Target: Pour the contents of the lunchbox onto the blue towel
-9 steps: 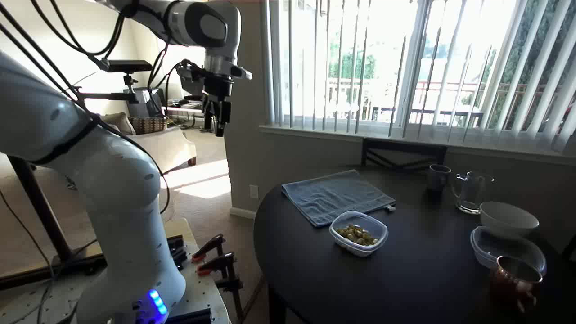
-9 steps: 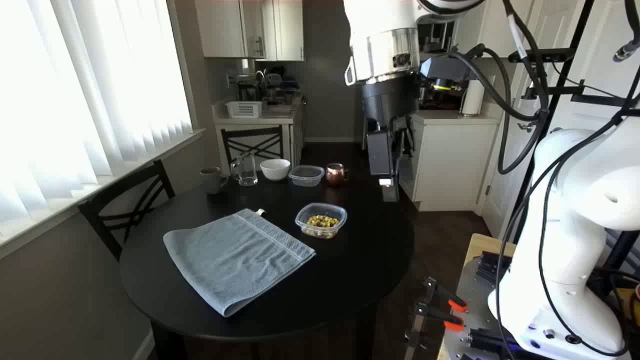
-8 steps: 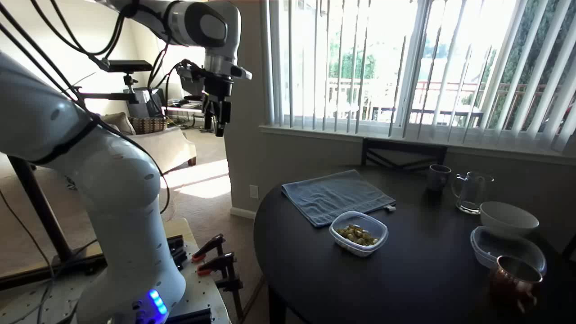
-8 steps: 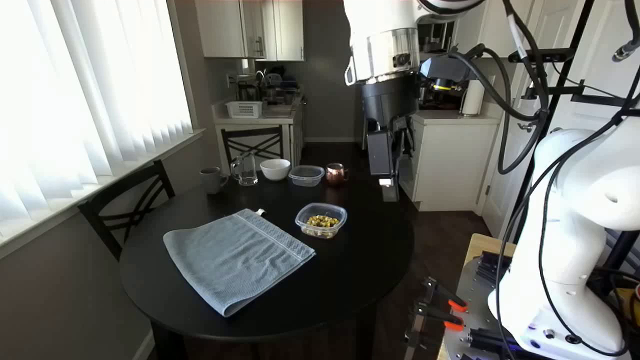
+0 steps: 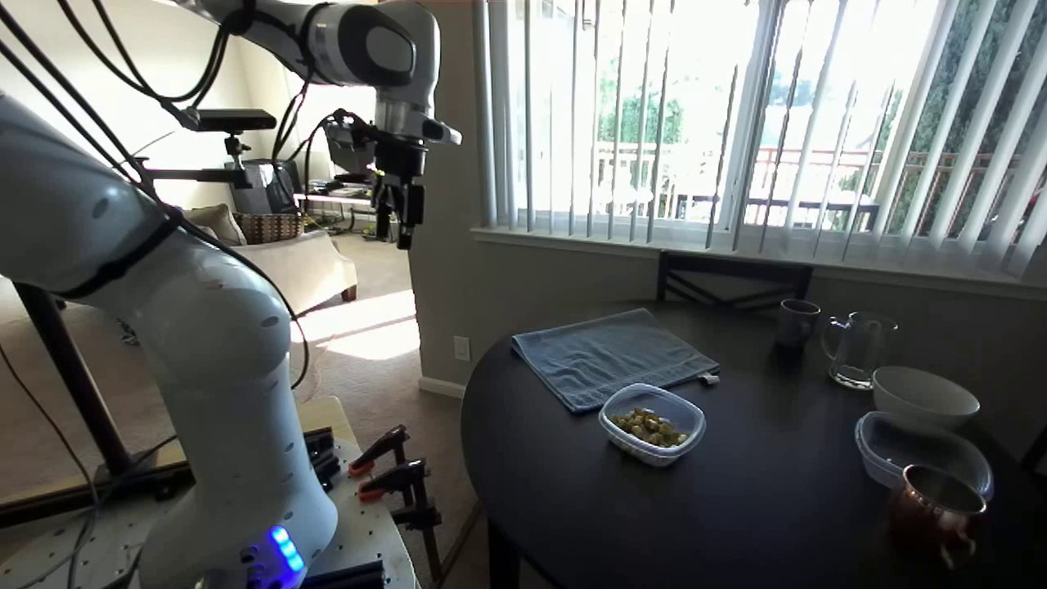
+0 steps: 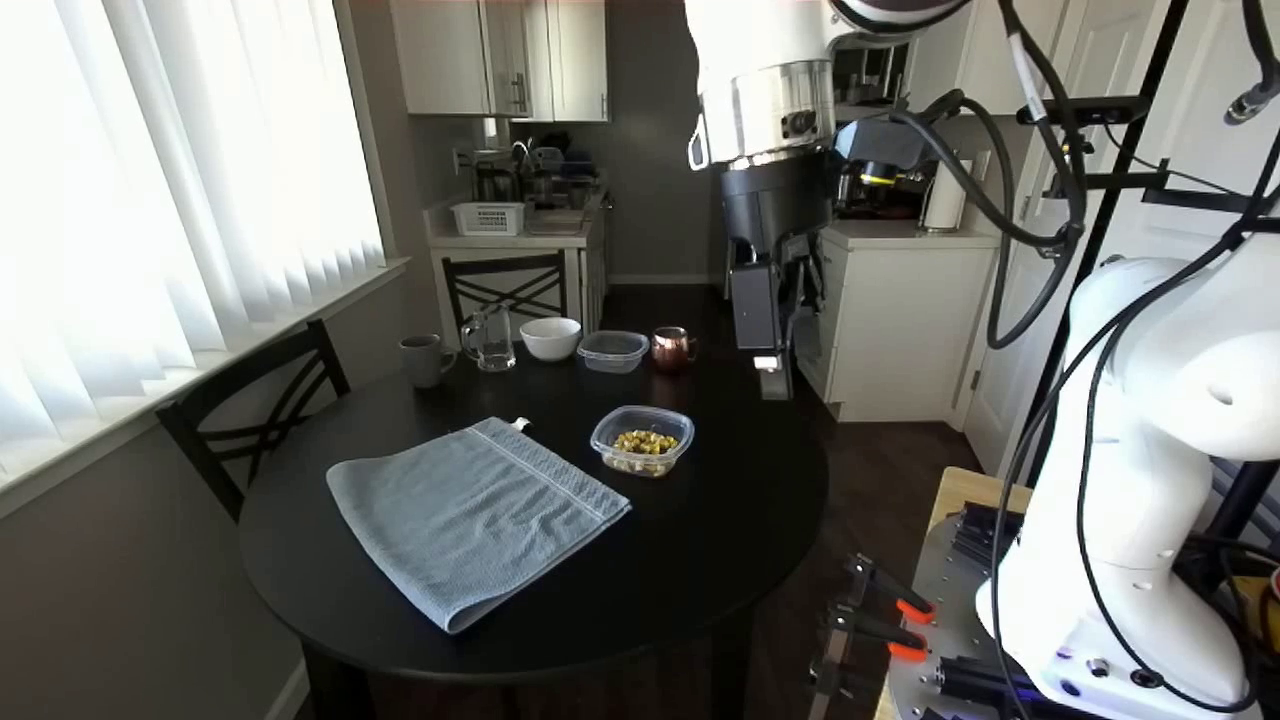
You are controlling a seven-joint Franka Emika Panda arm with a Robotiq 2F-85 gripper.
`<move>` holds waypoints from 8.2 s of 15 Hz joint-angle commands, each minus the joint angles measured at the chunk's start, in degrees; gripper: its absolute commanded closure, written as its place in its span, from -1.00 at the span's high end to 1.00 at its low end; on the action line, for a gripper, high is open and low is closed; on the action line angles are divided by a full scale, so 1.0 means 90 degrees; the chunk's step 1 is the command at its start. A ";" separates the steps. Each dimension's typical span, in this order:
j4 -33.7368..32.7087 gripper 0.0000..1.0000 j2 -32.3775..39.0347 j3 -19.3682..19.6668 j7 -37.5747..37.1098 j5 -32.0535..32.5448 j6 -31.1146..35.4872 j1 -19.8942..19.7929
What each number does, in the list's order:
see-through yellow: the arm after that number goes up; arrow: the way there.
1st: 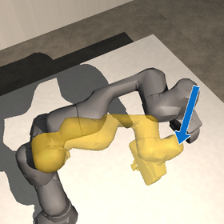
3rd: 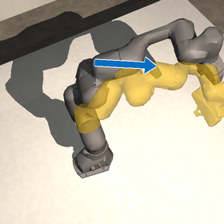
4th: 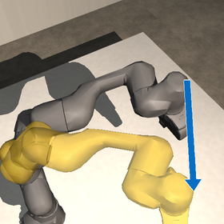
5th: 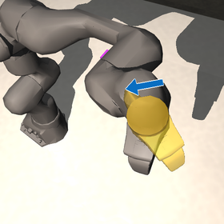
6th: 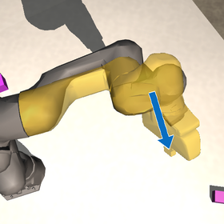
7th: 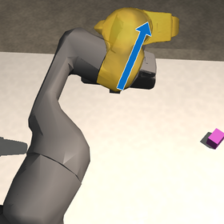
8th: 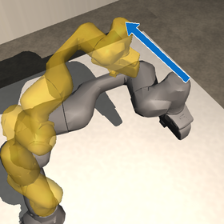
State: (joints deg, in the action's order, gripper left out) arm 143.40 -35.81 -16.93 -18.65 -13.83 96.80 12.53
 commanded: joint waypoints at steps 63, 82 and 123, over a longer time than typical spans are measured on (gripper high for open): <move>-0.3719 -0.92 0.7225 0.2838 -0.4492 0.6979 0.4233 0.2953; -0.3210 -0.92 0.8315 -0.0558 -0.3577 0.7875 1.1407 -0.1895; -0.3221 -0.91 1.3114 -0.4817 -0.2594 1.0387 1.1235 -0.6976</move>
State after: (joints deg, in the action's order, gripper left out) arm 113.59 78.32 -58.57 -44.18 77.50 197.91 -47.77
